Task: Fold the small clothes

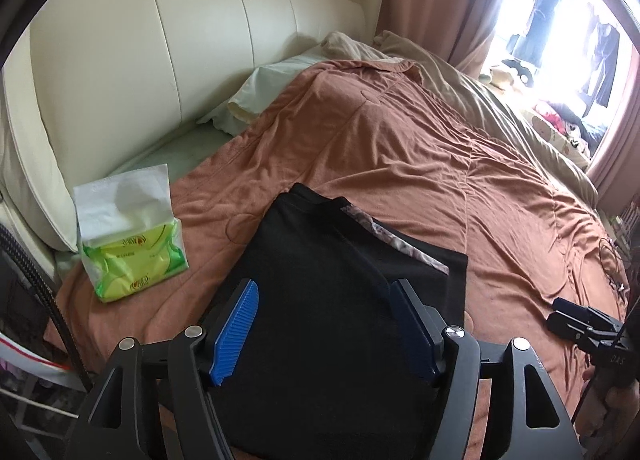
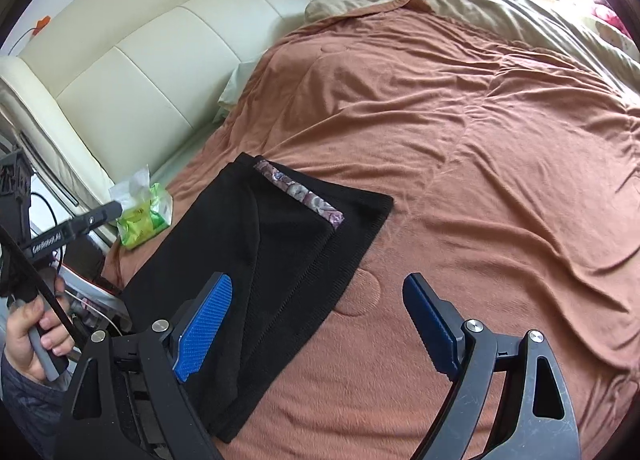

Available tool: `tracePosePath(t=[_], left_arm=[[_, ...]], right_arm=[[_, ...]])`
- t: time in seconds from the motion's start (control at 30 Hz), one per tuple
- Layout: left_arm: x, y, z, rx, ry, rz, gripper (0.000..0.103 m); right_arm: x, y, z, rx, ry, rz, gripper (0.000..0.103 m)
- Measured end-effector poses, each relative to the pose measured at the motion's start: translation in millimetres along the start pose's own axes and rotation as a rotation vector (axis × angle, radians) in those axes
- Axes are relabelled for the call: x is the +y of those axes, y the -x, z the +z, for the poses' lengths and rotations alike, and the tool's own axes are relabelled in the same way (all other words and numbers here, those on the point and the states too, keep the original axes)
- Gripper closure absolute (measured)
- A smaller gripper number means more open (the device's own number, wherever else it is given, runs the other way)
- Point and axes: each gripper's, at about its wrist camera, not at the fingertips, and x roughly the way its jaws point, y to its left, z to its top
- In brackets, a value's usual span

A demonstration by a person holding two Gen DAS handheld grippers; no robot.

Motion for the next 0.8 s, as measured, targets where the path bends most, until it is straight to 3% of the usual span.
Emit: tracePosePath(t=[0.2,0.47,0.8], left_arm=[[-21.8,47.1,-25.6,-0.083,0.01,-0.008,0.009],[-52.5,97.3,-65.0,-0.155,0.011,-0.026,0.002],[-85.0,164.2,-111.5,-0.225,-0.026,-0.037,0.0]], right_arm=[[3.8,47.5,-21.6,-0.027,0.026,-0.007,0.016],[6.4,123.3,-59.9,-0.081,0.052,-0.065,0.012],[14.4,204.3,-114.6,-0.141,0.066,-0.095,0.007]])
